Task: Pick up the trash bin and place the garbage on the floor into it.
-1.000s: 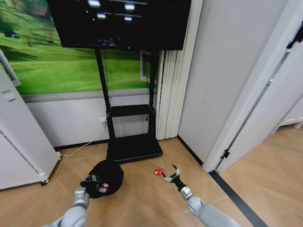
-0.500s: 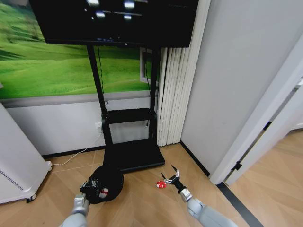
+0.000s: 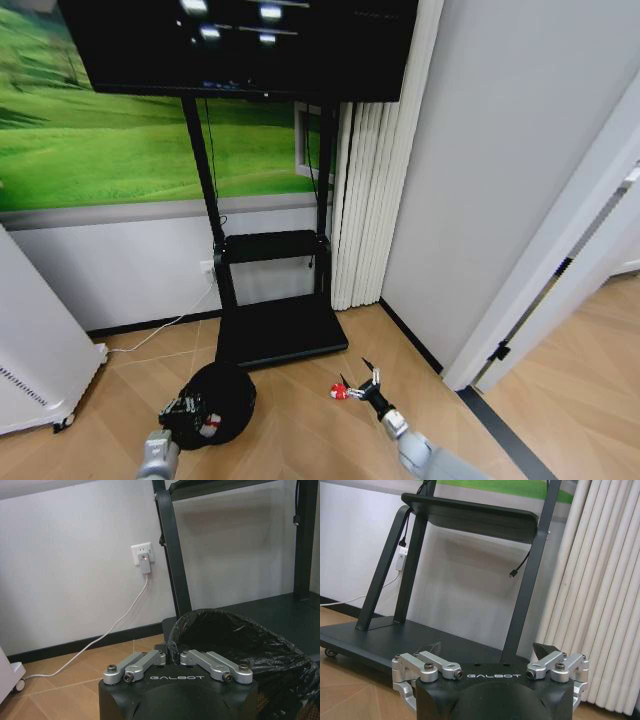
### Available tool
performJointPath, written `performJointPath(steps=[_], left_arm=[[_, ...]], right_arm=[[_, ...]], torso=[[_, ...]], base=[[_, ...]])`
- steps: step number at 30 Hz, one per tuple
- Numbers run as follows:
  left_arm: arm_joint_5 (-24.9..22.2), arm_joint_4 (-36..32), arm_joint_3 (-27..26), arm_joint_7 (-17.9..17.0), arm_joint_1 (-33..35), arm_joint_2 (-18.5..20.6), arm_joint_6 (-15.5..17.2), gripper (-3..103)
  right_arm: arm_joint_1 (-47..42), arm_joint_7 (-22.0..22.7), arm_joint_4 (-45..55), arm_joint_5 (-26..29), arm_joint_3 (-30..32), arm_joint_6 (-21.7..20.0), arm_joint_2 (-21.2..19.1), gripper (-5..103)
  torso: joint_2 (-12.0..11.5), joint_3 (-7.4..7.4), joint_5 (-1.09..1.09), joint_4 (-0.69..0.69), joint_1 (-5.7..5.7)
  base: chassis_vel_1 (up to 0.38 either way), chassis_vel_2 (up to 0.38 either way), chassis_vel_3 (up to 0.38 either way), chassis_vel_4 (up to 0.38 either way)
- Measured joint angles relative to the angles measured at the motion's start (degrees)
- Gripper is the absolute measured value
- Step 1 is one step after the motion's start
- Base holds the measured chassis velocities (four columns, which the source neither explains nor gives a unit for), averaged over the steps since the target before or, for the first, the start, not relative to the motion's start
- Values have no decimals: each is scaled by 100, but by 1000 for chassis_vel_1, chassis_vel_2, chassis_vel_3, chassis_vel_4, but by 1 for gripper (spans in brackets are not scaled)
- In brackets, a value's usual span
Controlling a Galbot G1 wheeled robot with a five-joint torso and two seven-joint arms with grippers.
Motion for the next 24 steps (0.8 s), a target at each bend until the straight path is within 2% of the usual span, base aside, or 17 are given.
performJointPath(steps=[3,9,20,22,23,24], left_arm=[[127,-38,-73,46,123,-52,-17,7],[312,-75,-146,104,245,-123,-42,7],[496,-118,-278,182,489,-328,-45,7],[516,-123,-304,188,532,-368,-45,7],[535,-123,-314,194,550,-396,-48,7],[535,-123,-314,194,550,-396,-48,7]], right_arm=[[-30,-156,-50,87,97,-21,-1,100],[-68,-97,-40,366,42,-197,-82,100],[-59,54,-66,231,-101,-271,-143,100],[-44,37,-153,-22,-49,-167,-94,100],[-22,176,-302,-520,80,-66,17,100],[-22,176,-302,-520,80,-66,17,100]], torso=[[0,0,0,0,0],[0,1,0,1,1],[-1,1,0,2,1],[0,0,-3,2,1],[0,1,-2,4,2],[0,1,-2,4,2]], base=[[-17,-1,4,-8],[0,0,0,0],[50,55,-54,-60],[95,137,-75,-128],[24,125,-24,-98],[24,125,-24,-98]])
